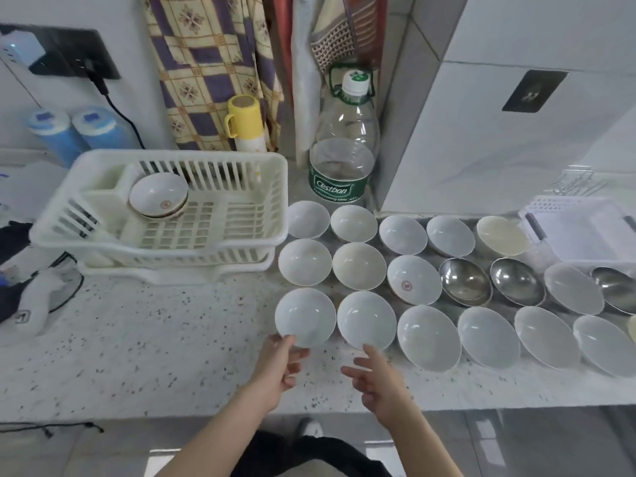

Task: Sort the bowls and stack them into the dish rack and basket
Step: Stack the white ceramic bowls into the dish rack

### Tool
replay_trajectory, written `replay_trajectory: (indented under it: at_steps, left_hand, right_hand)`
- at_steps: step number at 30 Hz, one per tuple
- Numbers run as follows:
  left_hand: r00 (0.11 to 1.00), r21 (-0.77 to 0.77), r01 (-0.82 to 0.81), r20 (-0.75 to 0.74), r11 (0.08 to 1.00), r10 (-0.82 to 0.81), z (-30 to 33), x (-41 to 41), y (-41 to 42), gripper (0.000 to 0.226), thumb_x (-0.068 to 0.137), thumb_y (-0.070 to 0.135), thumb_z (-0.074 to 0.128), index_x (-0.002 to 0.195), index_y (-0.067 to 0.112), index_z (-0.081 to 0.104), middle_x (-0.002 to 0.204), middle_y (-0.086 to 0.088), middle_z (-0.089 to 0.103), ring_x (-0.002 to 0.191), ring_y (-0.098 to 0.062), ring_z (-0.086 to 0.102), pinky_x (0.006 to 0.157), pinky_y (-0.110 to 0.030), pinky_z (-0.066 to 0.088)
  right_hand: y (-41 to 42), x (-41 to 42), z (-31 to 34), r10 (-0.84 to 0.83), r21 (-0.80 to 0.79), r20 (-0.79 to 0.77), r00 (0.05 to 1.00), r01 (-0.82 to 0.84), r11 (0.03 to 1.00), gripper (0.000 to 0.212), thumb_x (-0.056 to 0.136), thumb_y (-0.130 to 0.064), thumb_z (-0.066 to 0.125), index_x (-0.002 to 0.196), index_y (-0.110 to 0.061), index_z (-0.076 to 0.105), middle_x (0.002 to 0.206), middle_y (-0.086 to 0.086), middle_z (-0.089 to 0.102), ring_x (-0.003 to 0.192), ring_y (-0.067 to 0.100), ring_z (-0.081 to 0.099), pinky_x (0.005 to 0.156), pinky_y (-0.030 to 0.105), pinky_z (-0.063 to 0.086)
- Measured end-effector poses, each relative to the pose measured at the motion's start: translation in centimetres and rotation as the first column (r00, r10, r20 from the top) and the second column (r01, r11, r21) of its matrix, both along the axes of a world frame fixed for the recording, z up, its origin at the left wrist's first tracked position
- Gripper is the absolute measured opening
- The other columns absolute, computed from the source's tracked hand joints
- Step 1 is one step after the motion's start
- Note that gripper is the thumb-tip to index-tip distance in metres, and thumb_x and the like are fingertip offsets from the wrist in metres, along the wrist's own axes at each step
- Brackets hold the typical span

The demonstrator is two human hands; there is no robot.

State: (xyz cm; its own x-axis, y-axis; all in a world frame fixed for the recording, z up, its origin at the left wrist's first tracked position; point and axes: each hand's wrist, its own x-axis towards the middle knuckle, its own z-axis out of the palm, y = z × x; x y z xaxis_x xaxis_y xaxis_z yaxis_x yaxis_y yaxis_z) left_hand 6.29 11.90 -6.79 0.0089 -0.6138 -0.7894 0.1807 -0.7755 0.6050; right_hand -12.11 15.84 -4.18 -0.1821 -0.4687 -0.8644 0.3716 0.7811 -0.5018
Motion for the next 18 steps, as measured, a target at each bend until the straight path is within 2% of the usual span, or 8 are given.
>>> replay_trajectory:
  at_steps: [4,9,12,15,18]
  left_hand:
    - [0.998,-0.040,-0.054,-0.020,0.998,0.053,-0.5,-0.3,-0.1,0.023,0.093,0.014,0.050,0.116,0.017,0.052,0.096,-0.022,0.075,0.042,-0.009,0.045,0.036,-0.021,0.028]
    - [0.996,-0.060,-0.082,-0.022,0.995,0.081,-0.8,-0.2,-0.2,0.028,0.088,0.004,0.048,0.115,0.011,0.051,0.082,-0.022,0.076,0.041,-0.008,0.041,0.036,-0.021,0.027]
    - [0.997,-0.070,-0.077,0.002,0.995,0.077,-0.4,0.2,0.0,0.032,0.086,0.004,0.049,0.117,0.010,0.053,0.084,-0.023,0.076,0.042,-0.008,0.037,0.036,-0.020,0.028]
    - [0.998,-0.092,-0.054,0.015,0.994,0.056,0.4,1.0,0.4,0.031,0.085,0.006,0.048,0.115,0.009,0.054,0.086,-0.024,0.075,0.041,-0.008,0.035,0.037,-0.020,0.028]
    - [1.000,-0.136,-0.018,0.009,0.991,0.019,1.9,1.9,0.3,0.031,0.085,0.006,0.045,0.113,0.011,0.057,0.084,-0.024,0.075,0.039,-0.007,0.034,0.037,-0.020,0.027]
  right_hand:
    - [-0.6,-0.4,-0.1,-0.087,-0.069,-0.101,0.991,0.080,0.994,0.025,0.093,-0.033,0.059,0.106,-0.012,0.058,0.086,0.011,0.077,0.048,0.012,0.057,0.034,0.018,0.025]
    - [-1.3,-0.5,-0.2,-0.095,-0.102,-0.153,0.984,0.079,0.992,0.021,0.093,-0.023,0.054,0.111,-0.013,0.057,0.097,0.009,0.072,0.062,0.017,0.062,0.040,0.022,0.028]
    - [-1.6,-0.5,-0.5,-0.140,-0.096,-0.181,0.973,0.124,0.988,0.024,0.091,-0.011,0.049,0.114,-0.009,0.058,0.093,0.012,0.072,0.058,0.016,0.052,0.044,0.025,0.028]
    - [-1.5,0.0,-0.5,-0.227,-0.116,-0.200,0.953,0.207,0.971,0.018,0.088,-0.011,0.053,0.102,-0.006,0.063,0.080,0.012,0.075,0.053,0.015,0.033,0.047,0.027,0.029]
    - [-1.1,0.9,0.0,-0.300,-0.143,-0.183,0.936,0.277,0.950,0.014,0.088,-0.013,0.055,0.091,-0.005,0.065,0.071,0.012,0.075,0.049,0.014,0.024,0.046,0.026,0.027]
